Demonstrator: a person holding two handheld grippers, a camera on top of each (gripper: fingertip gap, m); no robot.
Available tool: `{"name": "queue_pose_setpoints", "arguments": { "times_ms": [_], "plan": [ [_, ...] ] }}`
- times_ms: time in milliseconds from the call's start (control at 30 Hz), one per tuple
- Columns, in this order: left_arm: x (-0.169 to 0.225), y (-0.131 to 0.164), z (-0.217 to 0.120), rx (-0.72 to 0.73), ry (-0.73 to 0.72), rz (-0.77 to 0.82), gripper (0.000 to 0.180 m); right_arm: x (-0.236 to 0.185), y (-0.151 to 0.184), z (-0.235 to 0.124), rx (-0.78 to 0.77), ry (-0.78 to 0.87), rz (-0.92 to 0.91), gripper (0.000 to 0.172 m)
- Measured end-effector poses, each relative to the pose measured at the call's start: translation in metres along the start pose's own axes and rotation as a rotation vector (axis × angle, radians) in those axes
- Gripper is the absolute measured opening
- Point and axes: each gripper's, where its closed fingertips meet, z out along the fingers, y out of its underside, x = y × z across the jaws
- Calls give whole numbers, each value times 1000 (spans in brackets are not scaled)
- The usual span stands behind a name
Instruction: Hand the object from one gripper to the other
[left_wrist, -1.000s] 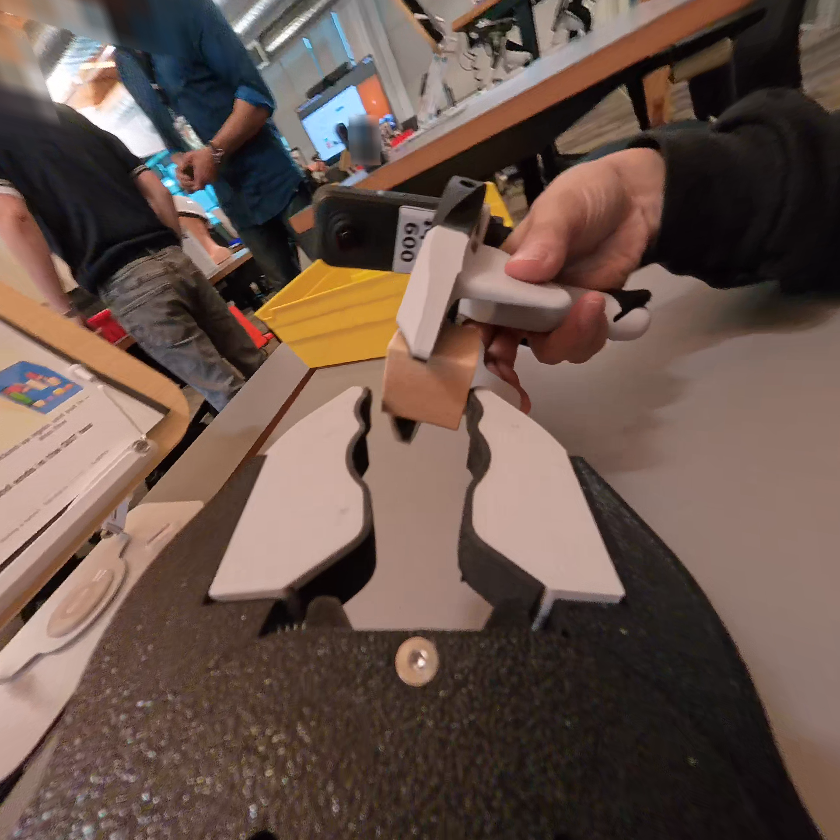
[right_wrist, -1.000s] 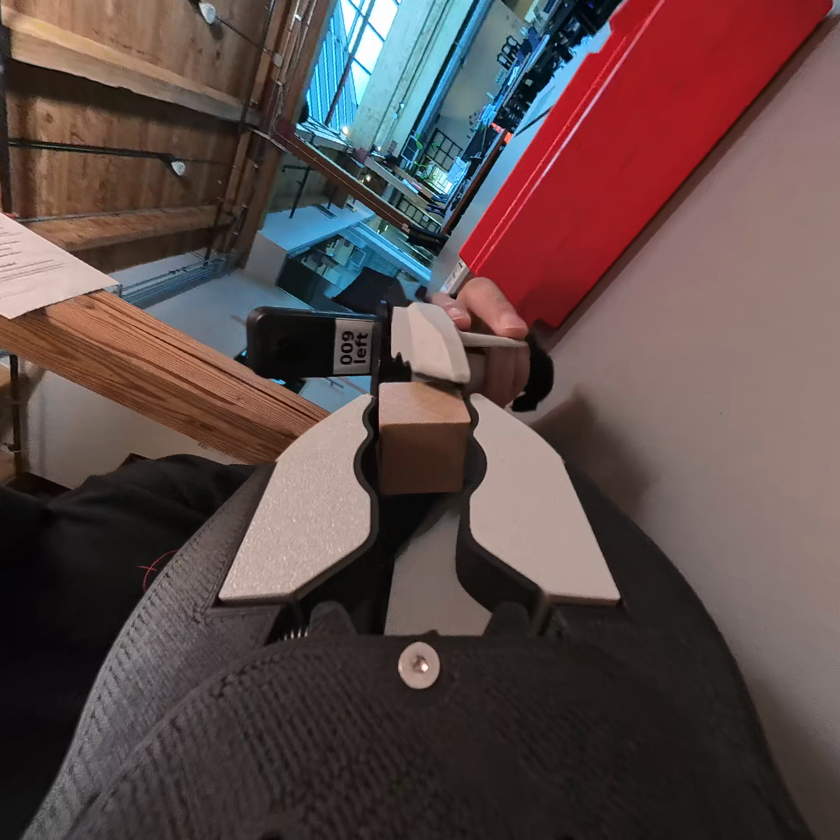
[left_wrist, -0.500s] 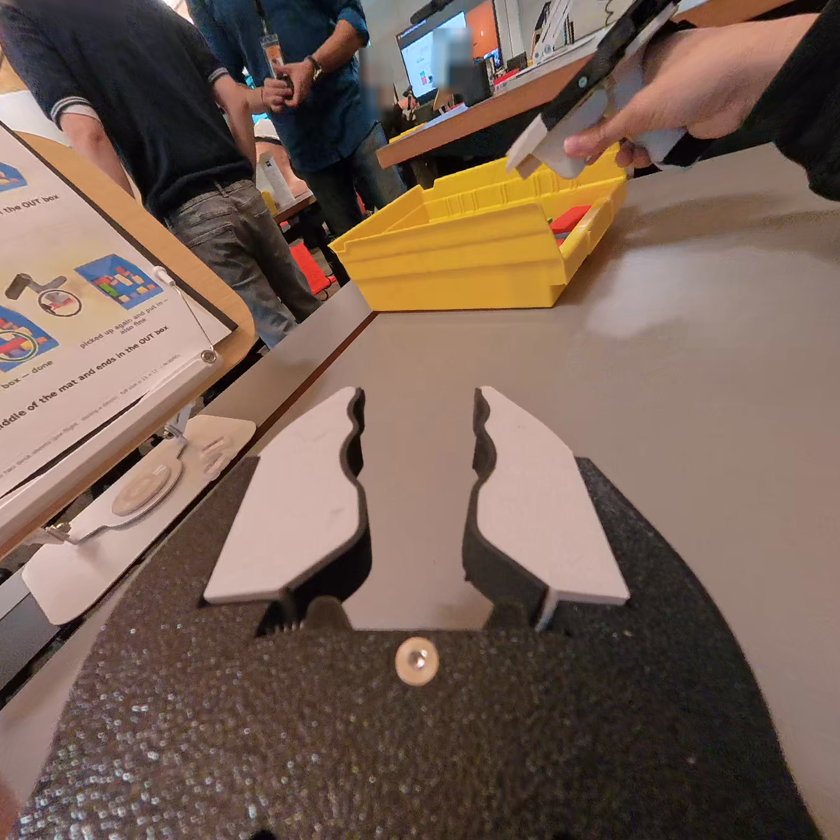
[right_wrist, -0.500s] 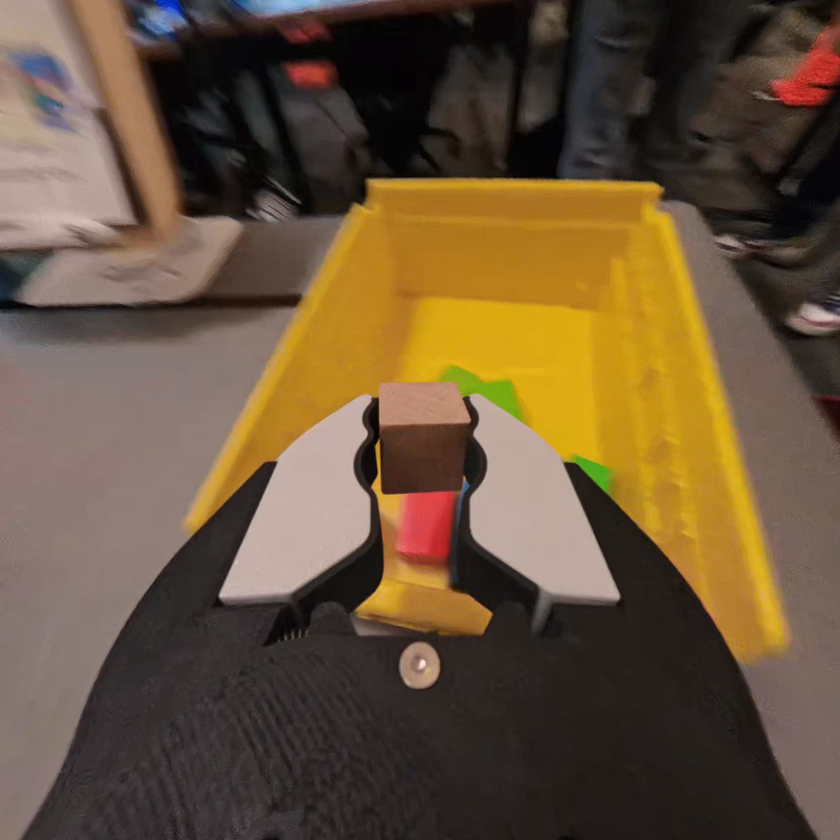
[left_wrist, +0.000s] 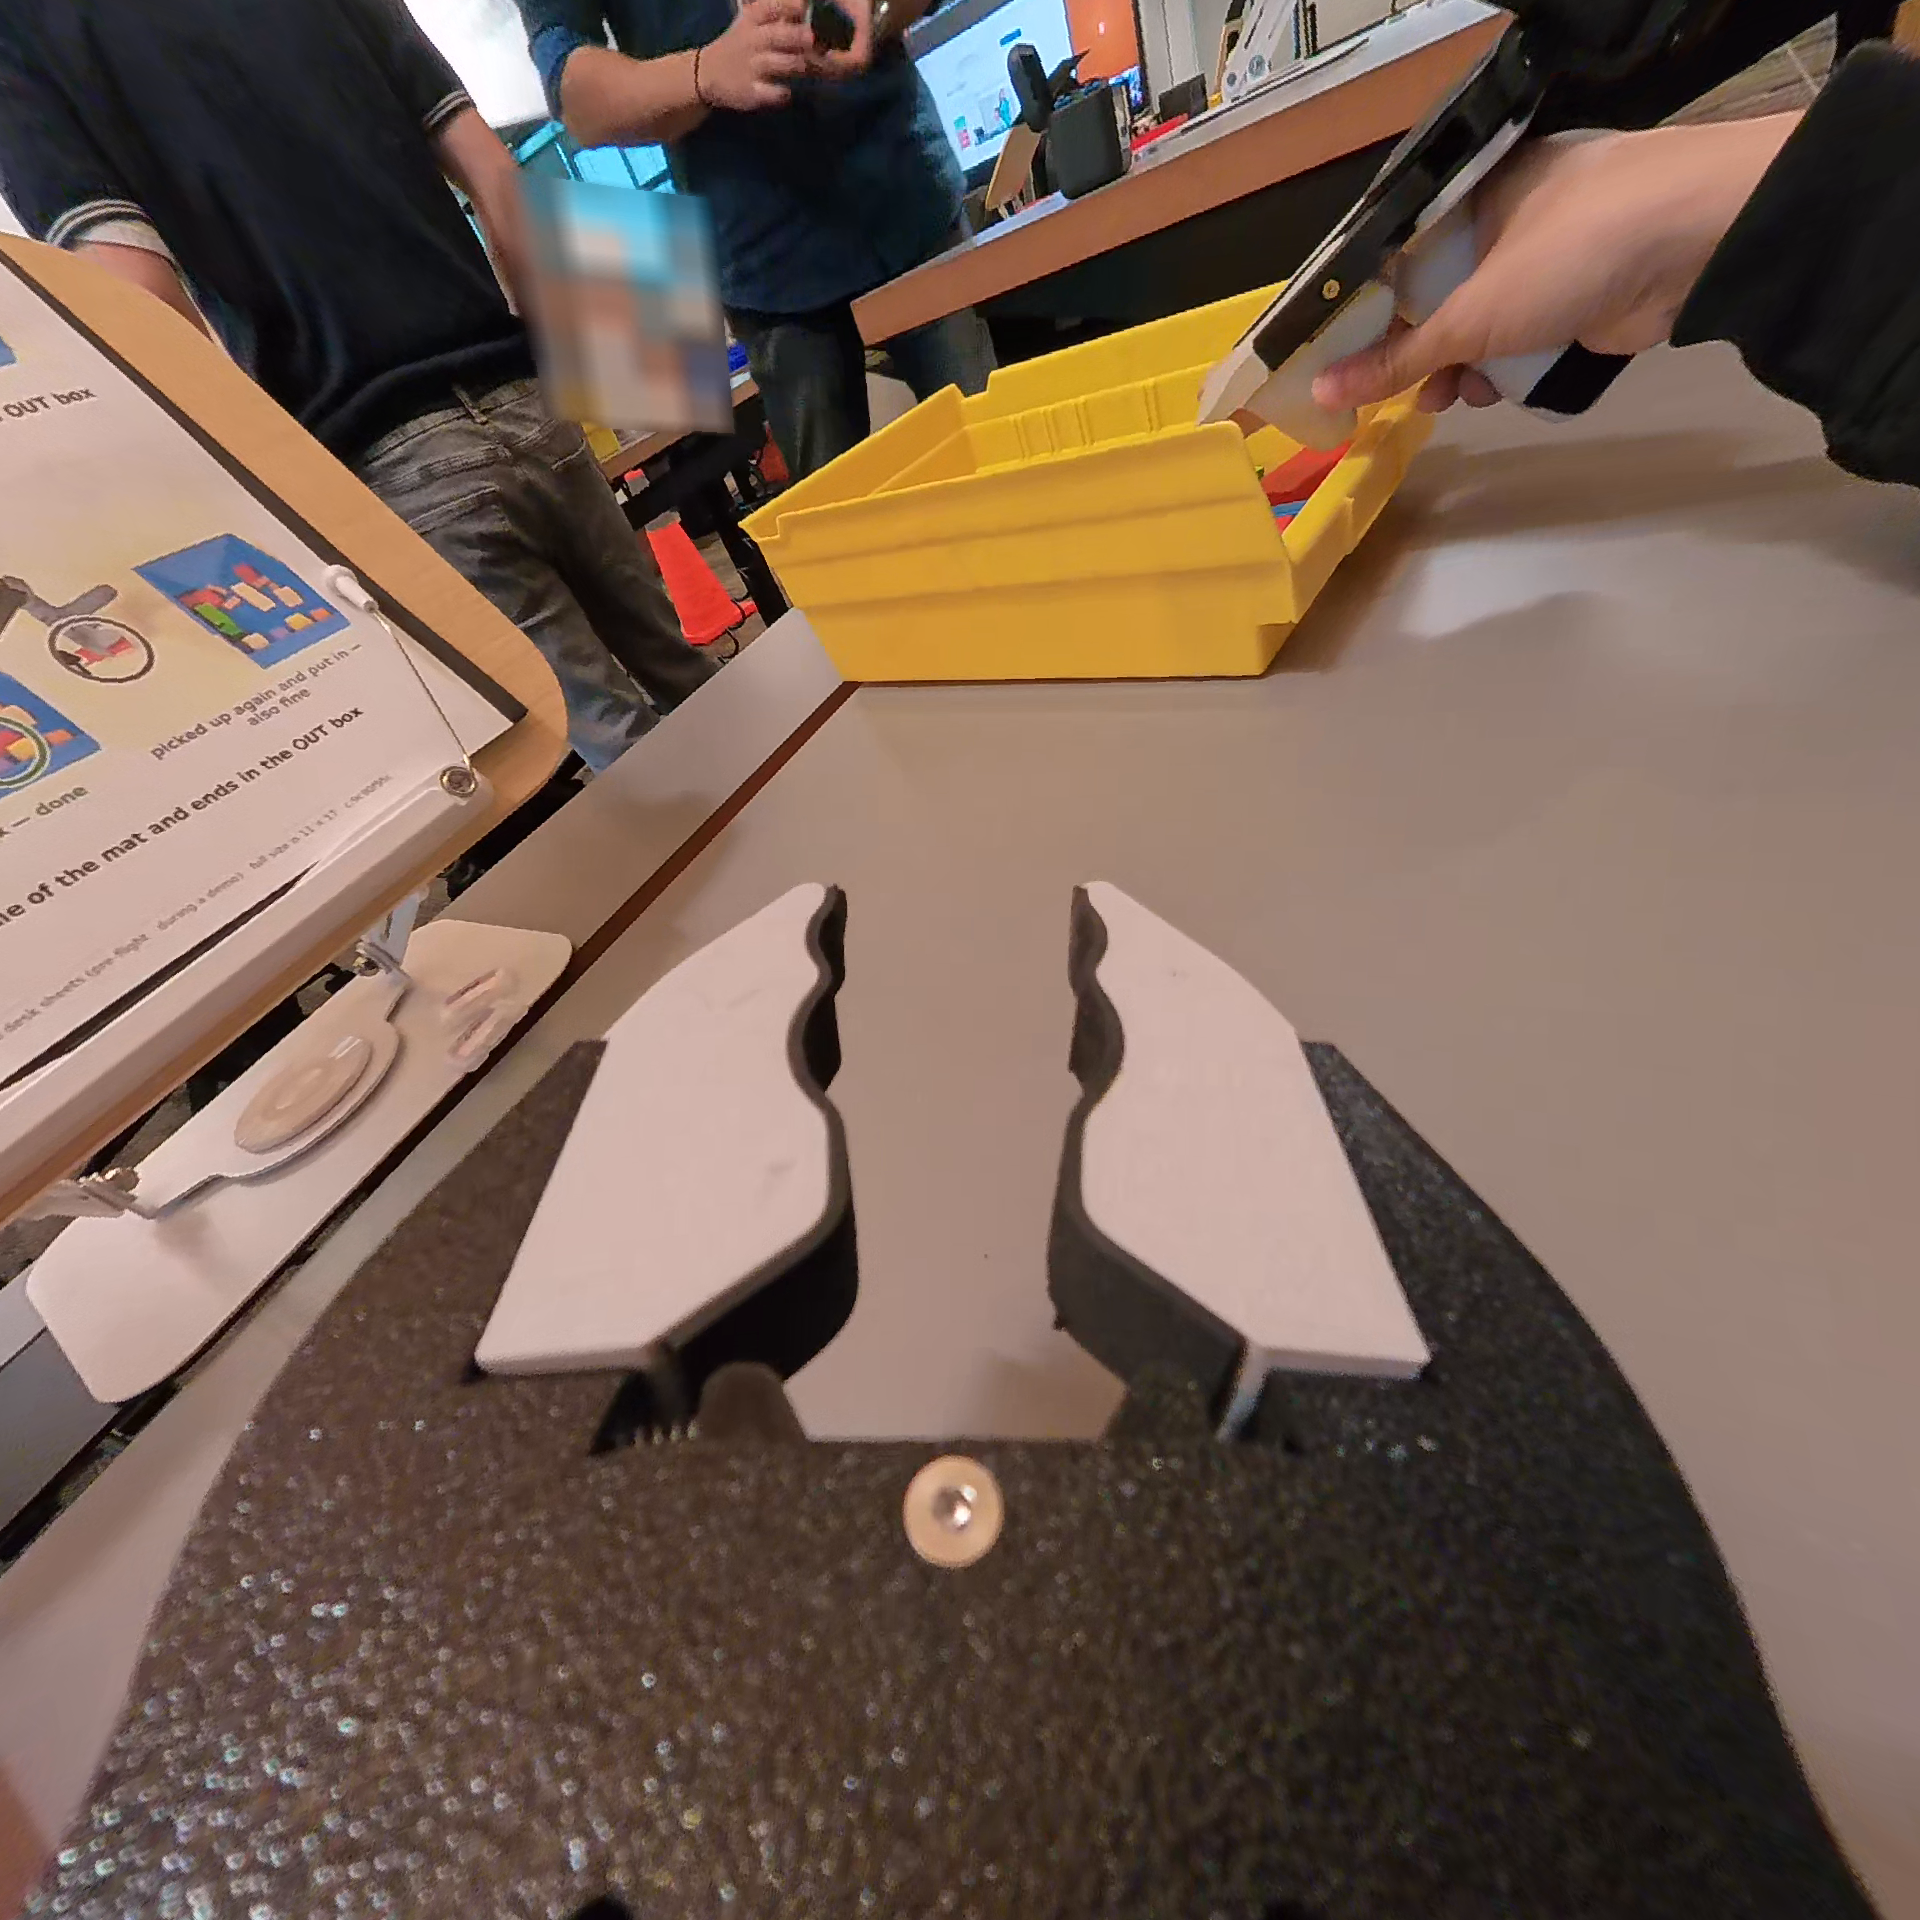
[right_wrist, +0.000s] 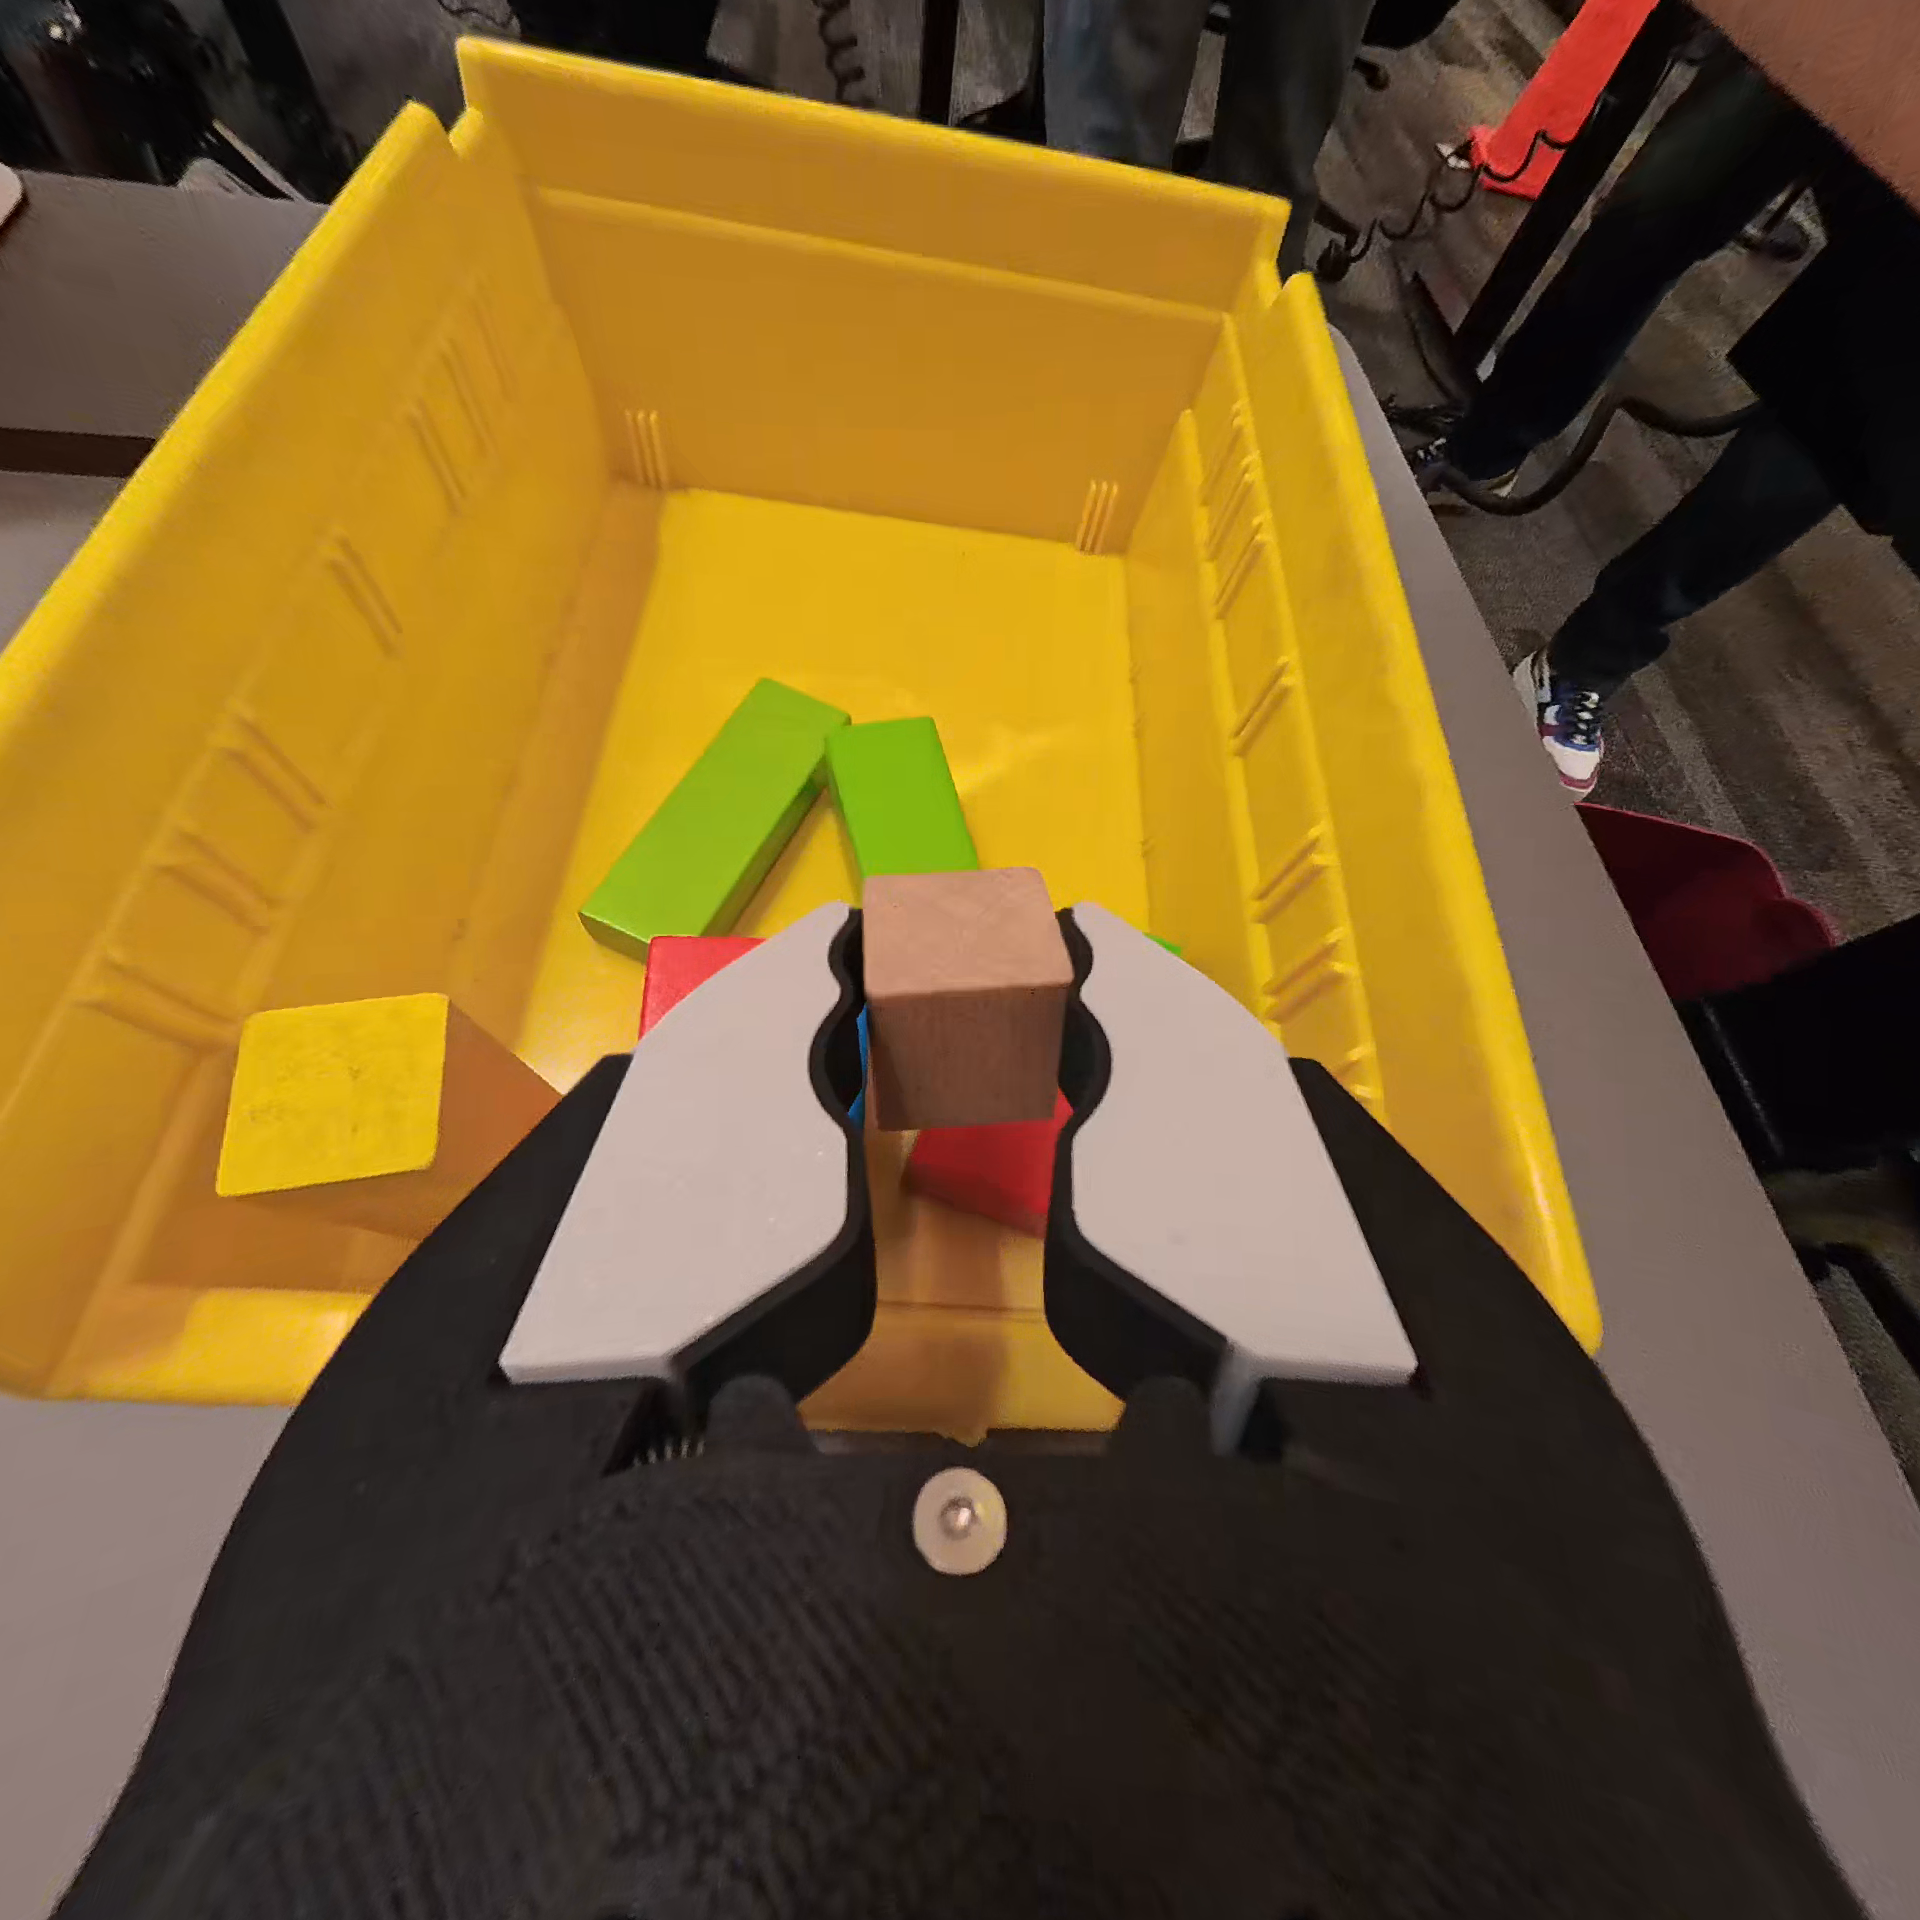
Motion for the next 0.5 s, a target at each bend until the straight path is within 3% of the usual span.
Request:
{"name": "queue_pose_setpoints", "arguments": {
  "times_ms": [100,300,500],
  "plan": [
    [0,1,0,-3,2,-2,41,-3,-2,0,18,-18,19,36],
    [-3,-2,-1,15,-3,-33,40,-5,-23,-12,109,-27,41,63],
    [-26,-15,-14,28,-82,-120,40,-58,-70,-43,316,-242,50,74]
  ]
}}
